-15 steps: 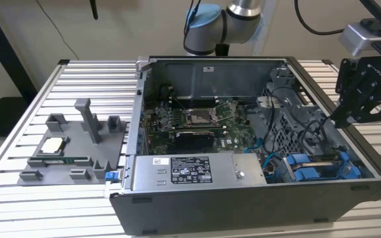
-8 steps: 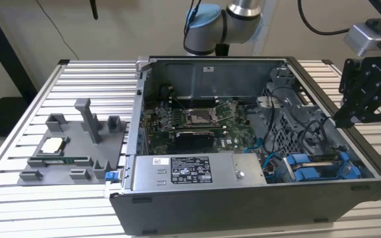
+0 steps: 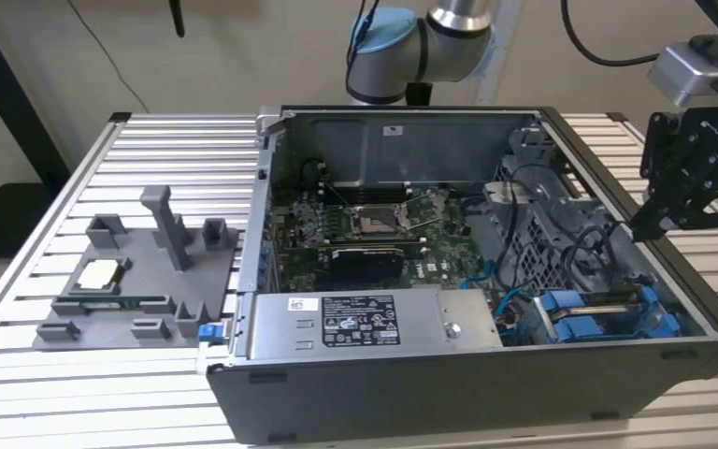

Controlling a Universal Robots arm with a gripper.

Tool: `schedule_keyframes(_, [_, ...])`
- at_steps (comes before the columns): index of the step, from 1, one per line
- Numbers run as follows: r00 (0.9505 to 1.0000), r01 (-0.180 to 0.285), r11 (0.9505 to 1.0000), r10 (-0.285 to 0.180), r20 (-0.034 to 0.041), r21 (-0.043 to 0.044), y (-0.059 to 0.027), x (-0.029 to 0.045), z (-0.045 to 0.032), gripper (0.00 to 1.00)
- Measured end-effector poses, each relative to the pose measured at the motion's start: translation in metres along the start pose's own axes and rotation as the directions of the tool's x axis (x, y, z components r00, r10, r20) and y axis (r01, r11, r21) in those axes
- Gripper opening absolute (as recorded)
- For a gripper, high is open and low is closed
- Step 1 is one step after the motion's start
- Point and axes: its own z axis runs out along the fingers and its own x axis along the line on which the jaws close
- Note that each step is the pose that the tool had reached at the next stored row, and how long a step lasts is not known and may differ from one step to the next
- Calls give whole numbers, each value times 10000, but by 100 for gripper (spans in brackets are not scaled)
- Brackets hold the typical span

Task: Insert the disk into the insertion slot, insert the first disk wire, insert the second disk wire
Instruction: 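Insert the second disk wire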

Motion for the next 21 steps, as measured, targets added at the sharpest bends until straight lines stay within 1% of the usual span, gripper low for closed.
schedule_keyframes(1, [10000,1,10000,-1,0,0,0,0,0,24])
schedule_keyframes(2, [10000,1,10000,-1,1,0,0,0,0,17])
schedule_keyframes(15, [10000,6,10000,-6,-1,0,0,0,0,16])
schedule_keyframes(21, [10000,4,10000,-4,-8,0,53,-1,-20,16])
